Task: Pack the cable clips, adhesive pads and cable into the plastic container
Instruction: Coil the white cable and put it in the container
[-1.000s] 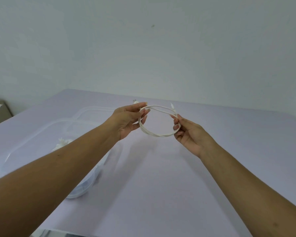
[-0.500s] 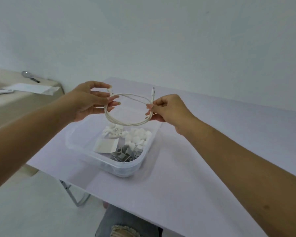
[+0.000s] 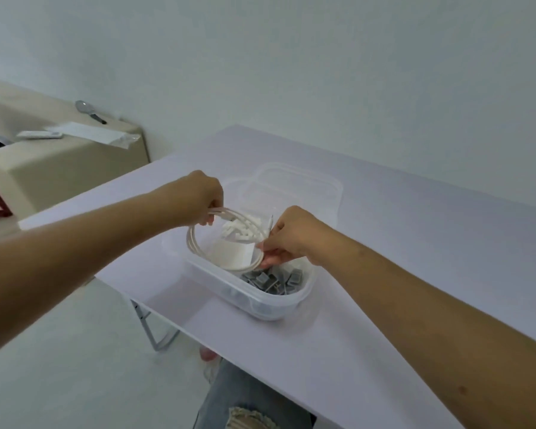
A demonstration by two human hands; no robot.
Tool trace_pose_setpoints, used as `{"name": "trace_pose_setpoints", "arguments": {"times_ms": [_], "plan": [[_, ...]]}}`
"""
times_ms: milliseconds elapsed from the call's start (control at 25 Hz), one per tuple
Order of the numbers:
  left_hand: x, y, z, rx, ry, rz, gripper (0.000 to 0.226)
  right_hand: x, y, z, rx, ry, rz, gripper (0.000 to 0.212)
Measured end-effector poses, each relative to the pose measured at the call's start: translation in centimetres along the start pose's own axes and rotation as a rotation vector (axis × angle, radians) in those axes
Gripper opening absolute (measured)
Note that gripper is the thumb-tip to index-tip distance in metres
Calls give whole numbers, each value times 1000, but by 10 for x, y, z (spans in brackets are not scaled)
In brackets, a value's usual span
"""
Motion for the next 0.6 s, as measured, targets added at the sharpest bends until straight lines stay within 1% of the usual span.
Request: {"name": "trace_pose_setpoints", "arguments": {"times_ms": [40, 120, 200, 320, 400, 480, 600], "plan": [[-4, 1, -6, -4, -124, -33, 12, 0, 0, -2, 7, 16, -9, 26], [-9, 3, -15, 23, -264, -38, 13, -1, -3, -5, -13, 75, 7, 32], [-13, 6, -21, 49, -325, -14, 22, -2, -5, -9, -64, 177, 66, 31], [-14, 9, -23, 32, -339, -16, 33, -2, -7, -10, -171, 417, 198, 33], [-12, 7, -18, -25, -288, -40, 32, -2, -6, -3, -188, 460, 244, 31], [-9, -2, -8, -108, -179, -71, 26, 0, -7, 10, -204, 398, 285, 28], [-12, -31, 14, -246, 119, -133, 17, 3, -17, 45, -348, 239, 361, 22]]}}
Point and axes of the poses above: each hand's wrist, its own y-axis away from the middle knuckle, its own z-axis out of the back of the hand, x = y × z, the point moved 2 cm from there along -y, towards the middle knuckle, and after that the axes turned 1 degree about y, right-handed, at the moved point
